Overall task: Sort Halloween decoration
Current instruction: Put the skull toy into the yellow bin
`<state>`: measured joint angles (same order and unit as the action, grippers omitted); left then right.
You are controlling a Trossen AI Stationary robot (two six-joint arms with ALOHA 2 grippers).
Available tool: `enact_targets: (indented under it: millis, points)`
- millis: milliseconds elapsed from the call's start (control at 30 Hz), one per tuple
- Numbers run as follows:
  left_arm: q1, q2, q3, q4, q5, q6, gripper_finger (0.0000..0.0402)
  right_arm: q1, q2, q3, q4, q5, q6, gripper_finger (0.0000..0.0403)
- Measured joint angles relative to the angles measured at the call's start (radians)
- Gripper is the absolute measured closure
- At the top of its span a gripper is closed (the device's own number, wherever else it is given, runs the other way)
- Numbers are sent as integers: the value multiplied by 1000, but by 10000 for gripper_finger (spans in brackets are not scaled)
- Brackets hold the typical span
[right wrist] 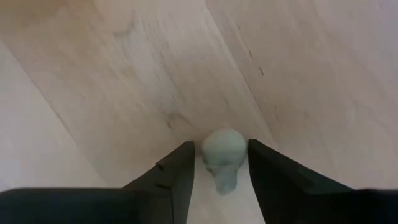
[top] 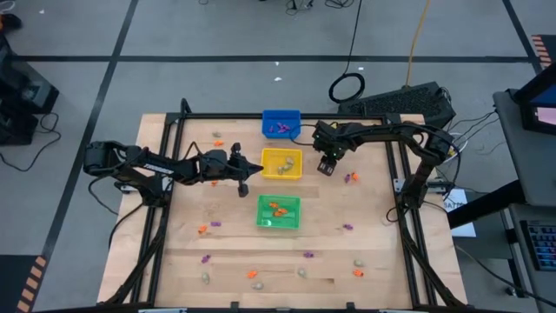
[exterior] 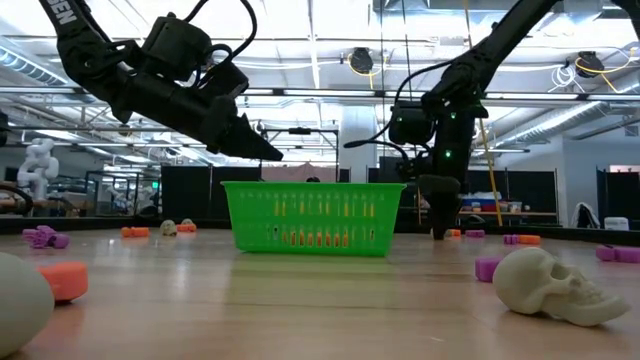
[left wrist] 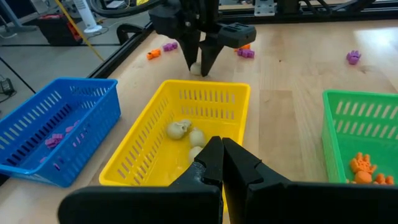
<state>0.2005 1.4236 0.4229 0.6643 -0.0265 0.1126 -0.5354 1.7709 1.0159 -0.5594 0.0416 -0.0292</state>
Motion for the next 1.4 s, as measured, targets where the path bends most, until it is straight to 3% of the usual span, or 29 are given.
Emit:
enact_targets:
  millis: [433, 1400]
  points:
    - [0, 0, 0, 0, 0, -1, 401, 0, 4, 15, -38, 5, -18, 328]
    - [0, 0, 0, 1, 0, -1, 401, 53, 7, 64, -107, -46, -27, 331]
